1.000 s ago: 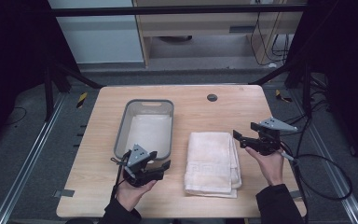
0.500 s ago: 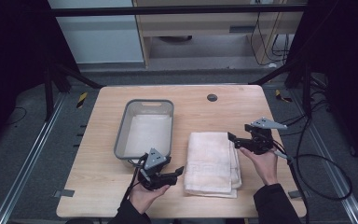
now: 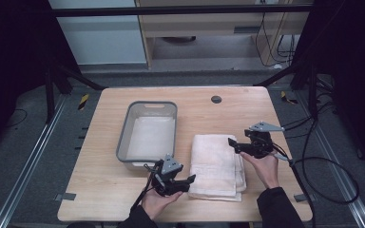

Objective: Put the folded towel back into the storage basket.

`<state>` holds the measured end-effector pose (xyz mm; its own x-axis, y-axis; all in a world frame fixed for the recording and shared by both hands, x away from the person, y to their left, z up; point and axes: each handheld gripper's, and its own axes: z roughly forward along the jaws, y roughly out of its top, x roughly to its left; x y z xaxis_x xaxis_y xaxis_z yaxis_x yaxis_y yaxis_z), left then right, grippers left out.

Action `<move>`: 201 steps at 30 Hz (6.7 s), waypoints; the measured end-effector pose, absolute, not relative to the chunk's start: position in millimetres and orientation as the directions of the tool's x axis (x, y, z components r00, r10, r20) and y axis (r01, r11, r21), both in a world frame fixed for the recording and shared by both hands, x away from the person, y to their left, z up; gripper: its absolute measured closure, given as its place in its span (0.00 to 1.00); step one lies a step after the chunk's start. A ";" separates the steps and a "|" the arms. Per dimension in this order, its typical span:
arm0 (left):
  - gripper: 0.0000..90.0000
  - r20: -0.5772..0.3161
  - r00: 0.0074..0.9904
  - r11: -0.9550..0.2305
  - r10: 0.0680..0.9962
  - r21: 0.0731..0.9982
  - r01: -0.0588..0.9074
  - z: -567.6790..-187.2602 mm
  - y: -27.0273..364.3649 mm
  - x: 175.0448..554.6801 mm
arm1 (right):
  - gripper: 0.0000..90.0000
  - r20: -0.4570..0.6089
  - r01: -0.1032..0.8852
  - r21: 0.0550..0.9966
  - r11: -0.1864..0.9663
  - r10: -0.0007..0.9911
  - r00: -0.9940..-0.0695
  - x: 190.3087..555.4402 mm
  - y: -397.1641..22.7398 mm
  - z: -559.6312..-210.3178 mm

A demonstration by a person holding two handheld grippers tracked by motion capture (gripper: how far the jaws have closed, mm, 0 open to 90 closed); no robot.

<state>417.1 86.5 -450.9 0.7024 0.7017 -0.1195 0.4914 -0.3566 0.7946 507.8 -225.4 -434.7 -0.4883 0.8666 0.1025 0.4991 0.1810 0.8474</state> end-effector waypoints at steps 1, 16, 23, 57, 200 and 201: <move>0.45 -0.122 0.702 -0.359 0.702 0.791 0.496 -452.7 85.4 417.2 | 0.23 0.107 0.507 0.843 0.181 0.867 -0.488 508.4 -224.7 -435.9; 0.39 -0.150 0.687 -0.360 0.711 0.762 0.538 -476.4 68.9 430.4 | 0.24 0.142 0.594 0.782 0.192 0.872 -0.469 521.1 -221.8 -467.4; 0.36 -0.136 0.690 -0.378 0.711 0.754 0.537 -484.1 62.5 432.6 | 0.25 0.128 0.625 0.749 0.221 0.877 -0.463 523.6 -217.9 -478.7; 0.64 -0.243 0.683 -0.387 0.689 0.674 0.630 -494.2 52.4 441.1 | 0.72 0.336 0.752 0.646 0.134 0.834 -0.437 528.3 -216.2 -489.9; 0.83 -0.190 0.517 -0.075 0.834 0.890 0.449 -345.7 255.8 460.4 | 0.76 0.179 0.397 0.910 0.120 0.750 -0.637 566.0 -21.3 -308.5; 0.83 -0.190 0.514 -0.076 0.837 0.889 0.452 -346.8 257.1 461.4 | 0.76 0.176 0.397 0.910 0.123 0.750 -0.637 567.5 -19.3 -310.2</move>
<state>461.4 257.1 -346.8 0.5138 0.8366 -0.1901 0.4524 -0.0759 0.8886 567.5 -19.3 -310.2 -0.6370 0.7504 0.1764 0.3968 0.1231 0.9096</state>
